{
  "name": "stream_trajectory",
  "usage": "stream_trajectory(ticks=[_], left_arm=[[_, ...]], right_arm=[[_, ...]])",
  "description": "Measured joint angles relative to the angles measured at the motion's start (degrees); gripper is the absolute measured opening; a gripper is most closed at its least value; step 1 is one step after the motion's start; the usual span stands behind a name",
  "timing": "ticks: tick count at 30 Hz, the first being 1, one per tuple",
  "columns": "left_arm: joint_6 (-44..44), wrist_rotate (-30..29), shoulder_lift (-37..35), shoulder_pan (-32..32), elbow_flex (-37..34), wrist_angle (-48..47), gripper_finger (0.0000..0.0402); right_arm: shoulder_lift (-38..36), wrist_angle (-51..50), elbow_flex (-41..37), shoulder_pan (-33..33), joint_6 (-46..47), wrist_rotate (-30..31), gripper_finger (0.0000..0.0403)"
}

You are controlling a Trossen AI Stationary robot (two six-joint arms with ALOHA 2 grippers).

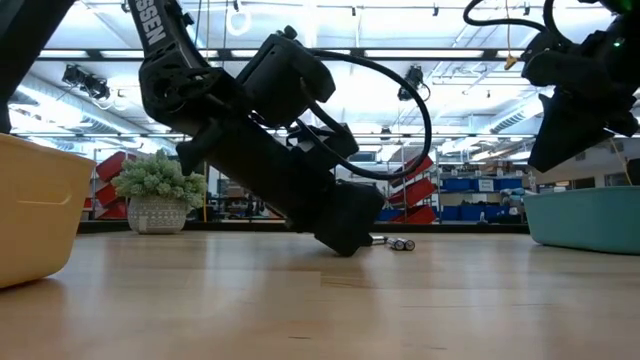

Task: Sort batteries
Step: Put the silver battery into the green bin

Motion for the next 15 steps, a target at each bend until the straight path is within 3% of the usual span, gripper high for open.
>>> stream_trajectory(ticks=[7,15], left_arm=[[-0.07,1.34,0.00,0.83,-0.02,-0.14,0.0008],[-1.02,1.67,0.00,0.84,-0.07,-0.23,0.0001]], right_arm=[[0.00,0.56,0.02,0.00,-0.44,0.00,0.0095],[0.00,0.66,0.02,0.00,-0.44,0.00,0.0095]])
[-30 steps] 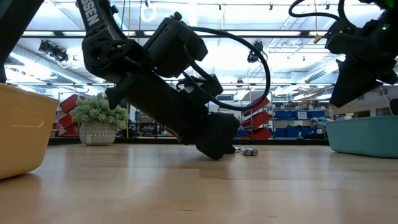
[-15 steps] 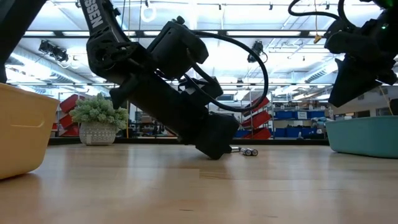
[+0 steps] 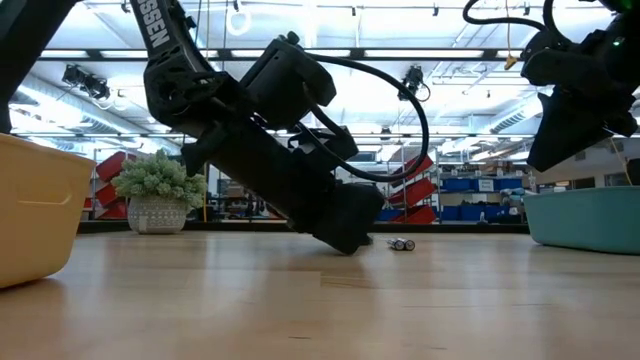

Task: Sort batteries
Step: Put the silver battery into the green bin

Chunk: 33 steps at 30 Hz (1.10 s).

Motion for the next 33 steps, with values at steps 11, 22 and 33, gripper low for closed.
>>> stream_trajectory(ticks=[11,22,33], left_arm=[[-6.75,0.48,-4.68,-1.44,-0.19,-9.17,0.0007],[-9.81,4.50,-7.40,1.11,-0.15,-3.47,0.0092],[-11.40,4.66,-2.16,3.15,1.72,3.01,0.0182]], right_arm=[[0.00,0.26,-0.02,0.00,-0.44,0.00,0.0095],[0.00,0.90,-0.02,0.00,-1.11,-0.02,0.0095],[0.00,2.82,-0.02,0.00,-1.96,0.00,0.0094]])
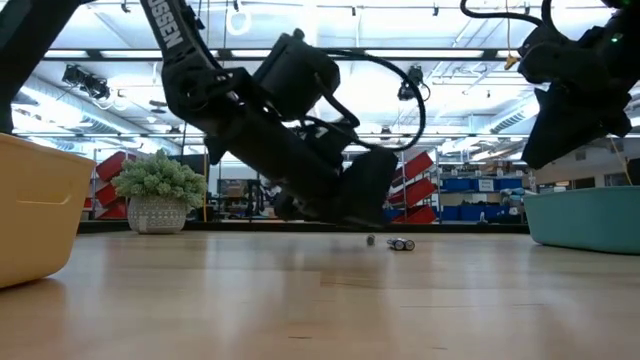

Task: Sort batteries
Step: Put the silver battery into the green bin

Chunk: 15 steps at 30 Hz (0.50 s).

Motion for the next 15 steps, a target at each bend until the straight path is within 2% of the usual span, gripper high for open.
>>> stream_trajectory(ticks=[10,15], left_arm=[[-0.07,-1.45,2.03,0.20,0.31,-3.66,0.0185],[2.27,-2.03,2.68,0.13,0.49,-5.08,0.0164]], right_arm=[[0.02,0.48,0.00,0.09,-1.06,0.02,0.0095],[0.02,0.53,0.00,0.09,-1.06,0.02,0.0095]])
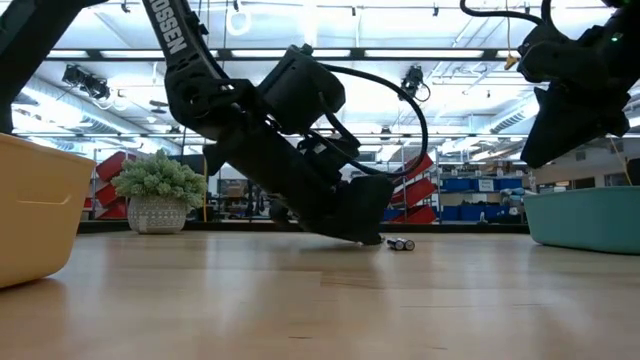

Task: Sort batteries
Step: Put the silver battery into the green bin

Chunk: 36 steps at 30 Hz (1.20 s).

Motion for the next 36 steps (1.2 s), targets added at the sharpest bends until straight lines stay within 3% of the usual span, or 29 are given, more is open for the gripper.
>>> stream_trajectory(ticks=[7,14,21,24,27,30,36], left_arm=[[6.17,1.28,0.07,0.36,0.00,0.25,0.0108],[9.60,2.35,0.12,0.46,-0.14,0.16,0.0015],[8.38,1.89,-0.34,0.03,-0.24,0.48,0.0012],[9.94,1.84,-1.84,-0.74,-0.47,0.23,0.0009],[13.00,1.48,-4.38,-1.49,-0.68,-1.76,0.0008],[14.92,1.52,-7.75,-1.93,-0.56,-1.87,0.0007],[20.81,2.15,-12.73,-2.73,-0.50,1.10,0.0006]], right_arm=[[0.00,0.11,0.00,0.00,0.00,0.00,0.0096],[0.00,0.11,0.00,0.00,-0.89,0.00,0.0095],[0.00,0.45,0.00,0.00,-2.28,2.12,0.0093],[0.00,2.23,0.00,0.81,-4.97,6.30,0.0094],[0.00,6.59,0.00,2.83,-10.43,12.02,0.0094],[0.00,14.18,0.00,5.48,-22.68,16.31,0.0092],[0.00,33.08,0.00,9.92,-45.90,16.71,0.0092]])
